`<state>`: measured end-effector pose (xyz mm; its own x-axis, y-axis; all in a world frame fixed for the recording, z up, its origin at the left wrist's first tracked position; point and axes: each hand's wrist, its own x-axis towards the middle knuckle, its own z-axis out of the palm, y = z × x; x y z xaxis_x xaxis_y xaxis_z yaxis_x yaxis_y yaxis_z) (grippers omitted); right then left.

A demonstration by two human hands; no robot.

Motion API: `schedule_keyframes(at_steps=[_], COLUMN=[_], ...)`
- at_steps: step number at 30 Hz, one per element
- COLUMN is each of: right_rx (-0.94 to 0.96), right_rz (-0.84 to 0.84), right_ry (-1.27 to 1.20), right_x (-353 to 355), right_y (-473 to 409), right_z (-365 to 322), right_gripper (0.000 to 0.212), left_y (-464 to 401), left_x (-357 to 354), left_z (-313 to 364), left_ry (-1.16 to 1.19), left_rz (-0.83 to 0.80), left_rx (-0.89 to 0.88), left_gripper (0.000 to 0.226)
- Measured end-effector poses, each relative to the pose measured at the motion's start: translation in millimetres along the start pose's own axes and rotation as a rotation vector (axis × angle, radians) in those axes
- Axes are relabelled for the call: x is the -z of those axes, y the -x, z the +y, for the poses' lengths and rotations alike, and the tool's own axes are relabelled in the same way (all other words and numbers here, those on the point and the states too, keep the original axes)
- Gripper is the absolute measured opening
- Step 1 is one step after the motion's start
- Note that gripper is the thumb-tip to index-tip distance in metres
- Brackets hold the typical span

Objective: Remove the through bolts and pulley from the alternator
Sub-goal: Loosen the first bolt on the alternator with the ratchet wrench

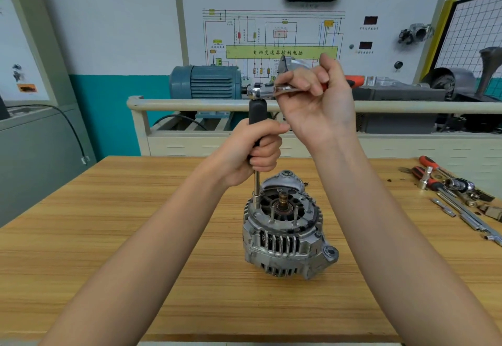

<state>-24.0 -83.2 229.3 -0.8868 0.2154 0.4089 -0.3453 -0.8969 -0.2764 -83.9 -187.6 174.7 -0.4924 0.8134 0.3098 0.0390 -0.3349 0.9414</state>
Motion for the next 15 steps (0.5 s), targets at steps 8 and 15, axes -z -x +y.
schedule_keyframes(at_steps=[8, 15], right_rx=[-0.023, -0.014], right_rz=[0.047, 0.036], right_ry=[0.006, 0.049], right_x=[13.8, 14.5], right_y=[4.4, 11.7], right_z=[9.2, 12.5], right_gripper=[0.044, 0.045], left_y=[7.7, 17.7], left_x=[4.3, 0.9], left_z=[-13.8, -16.8], left_ry=[0.085, 0.116], left_rz=[0.028, 0.043], left_rx=[0.026, 0.038], left_gripper=[0.046, 0.045])
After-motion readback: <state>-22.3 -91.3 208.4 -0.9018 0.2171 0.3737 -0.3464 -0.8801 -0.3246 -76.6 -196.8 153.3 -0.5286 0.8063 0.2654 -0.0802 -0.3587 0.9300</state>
